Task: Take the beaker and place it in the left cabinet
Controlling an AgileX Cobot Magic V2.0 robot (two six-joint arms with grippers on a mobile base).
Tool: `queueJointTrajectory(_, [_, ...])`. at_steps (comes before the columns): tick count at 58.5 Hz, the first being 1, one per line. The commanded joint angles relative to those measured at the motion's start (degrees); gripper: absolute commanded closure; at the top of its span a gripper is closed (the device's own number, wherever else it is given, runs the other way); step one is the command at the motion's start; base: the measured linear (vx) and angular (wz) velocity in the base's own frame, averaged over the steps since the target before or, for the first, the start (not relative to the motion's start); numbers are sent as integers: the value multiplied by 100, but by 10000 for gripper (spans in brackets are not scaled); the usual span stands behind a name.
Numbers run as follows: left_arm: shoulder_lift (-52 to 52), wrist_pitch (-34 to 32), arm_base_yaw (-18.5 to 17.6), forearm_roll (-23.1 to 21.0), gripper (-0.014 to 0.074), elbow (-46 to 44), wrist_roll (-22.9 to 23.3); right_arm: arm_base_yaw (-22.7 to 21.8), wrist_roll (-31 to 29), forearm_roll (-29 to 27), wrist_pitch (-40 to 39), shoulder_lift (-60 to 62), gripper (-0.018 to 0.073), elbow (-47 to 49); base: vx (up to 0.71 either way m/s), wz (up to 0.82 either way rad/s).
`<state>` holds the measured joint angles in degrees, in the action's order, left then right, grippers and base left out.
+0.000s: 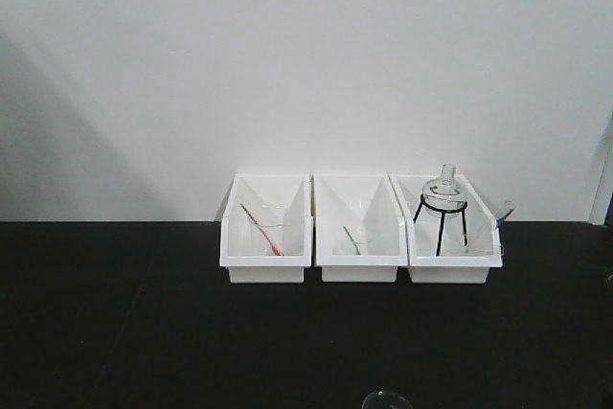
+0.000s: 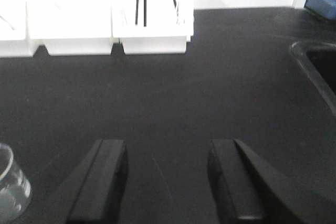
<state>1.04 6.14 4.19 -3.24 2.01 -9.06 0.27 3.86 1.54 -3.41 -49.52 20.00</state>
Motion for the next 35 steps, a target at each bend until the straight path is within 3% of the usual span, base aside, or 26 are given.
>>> queueJointTrajectory(1, [71,-506,-40,-27,603,-98,14,-23,6,13,-858,-248,80,200,0,0])
queueJointTrajectory(10, [71,-506,-40,-27,603,-98,14,-23,18,175,-960,-650,73,110,0,0])
queueJointTrajectory(20, [71,-506,-40,-27,603,-98,14,-23,434,517,-2020,-960,73,-591,0,0])
queueJointTrajectory(35, [71,-506,-40,-27,603,-98,14,-23,991,2809,-4030,-1436,51,-1382,0,0])
